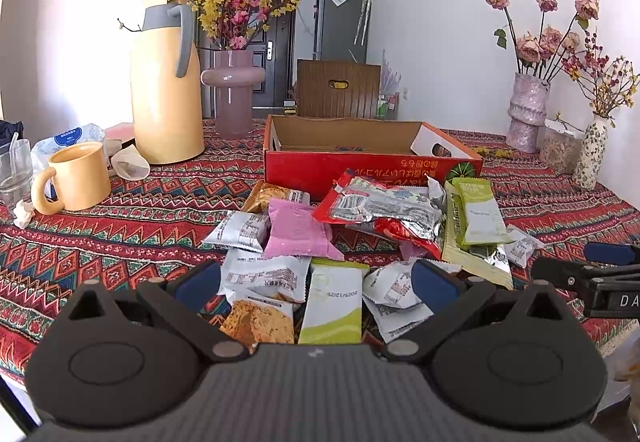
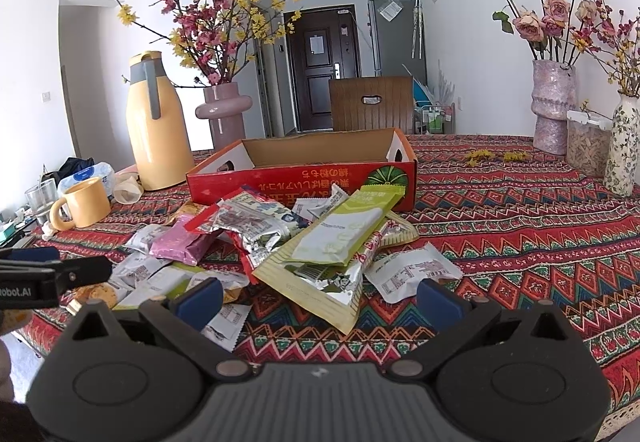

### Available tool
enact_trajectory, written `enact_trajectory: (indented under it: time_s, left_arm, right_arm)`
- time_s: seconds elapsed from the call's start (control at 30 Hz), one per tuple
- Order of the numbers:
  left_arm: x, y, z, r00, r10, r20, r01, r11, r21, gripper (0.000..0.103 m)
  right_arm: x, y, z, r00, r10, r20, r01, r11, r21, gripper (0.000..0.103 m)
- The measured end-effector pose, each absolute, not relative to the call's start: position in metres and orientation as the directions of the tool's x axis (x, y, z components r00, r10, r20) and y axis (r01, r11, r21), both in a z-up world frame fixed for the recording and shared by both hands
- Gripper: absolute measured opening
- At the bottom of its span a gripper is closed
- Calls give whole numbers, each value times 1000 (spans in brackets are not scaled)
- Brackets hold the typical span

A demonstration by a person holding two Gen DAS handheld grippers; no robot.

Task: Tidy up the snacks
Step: 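Reach the right tool to the white printed packet and close on it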

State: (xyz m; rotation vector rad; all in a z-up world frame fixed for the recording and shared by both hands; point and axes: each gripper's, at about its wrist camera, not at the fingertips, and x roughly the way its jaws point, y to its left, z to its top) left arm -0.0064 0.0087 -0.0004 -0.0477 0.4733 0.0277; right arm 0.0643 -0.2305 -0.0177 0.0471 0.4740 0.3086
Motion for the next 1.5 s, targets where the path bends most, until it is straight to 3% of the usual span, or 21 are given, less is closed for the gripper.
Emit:
enact_trajectory:
  time_s: [0.37,0.67,0.9,0.97,1.07,1.2,1.5]
  left_arm:
    - [5,16,-6,886,31,-462,-56,998,-42,103]
    - [8,21,-11,879,45,-474,-73,996,-41,103]
    - [11,25,-13,874,54,-483,-86,995,-44,103]
    - [12,26,-13,873,57,-485,-90,995,-45,103]
    - [13,27,-14,871,59,-488,-94,994,-47,103]
    - [16,29,-15,867,61,-495,-98,994,-50,103]
    - [16,31,-17,863,58,-502,-99,994,-55,103]
  right_arm:
    - [95,-261,-17,880,159,-449,-148,987,60,103]
    - [154,-262,-33,827,75,-557,-175,976,-128,102]
    - [193,-255,-47,782,87,-617,-220,965,-142,100]
    - [201,-254,-51,773,93,-628,-230,963,-140,92]
    - [210,-257,-56,758,133,-638,-253,962,-101,90]
    - [209,-262,-57,745,205,-635,-293,956,-34,72]
    - [200,-270,-58,748,248,-615,-294,955,27,51]
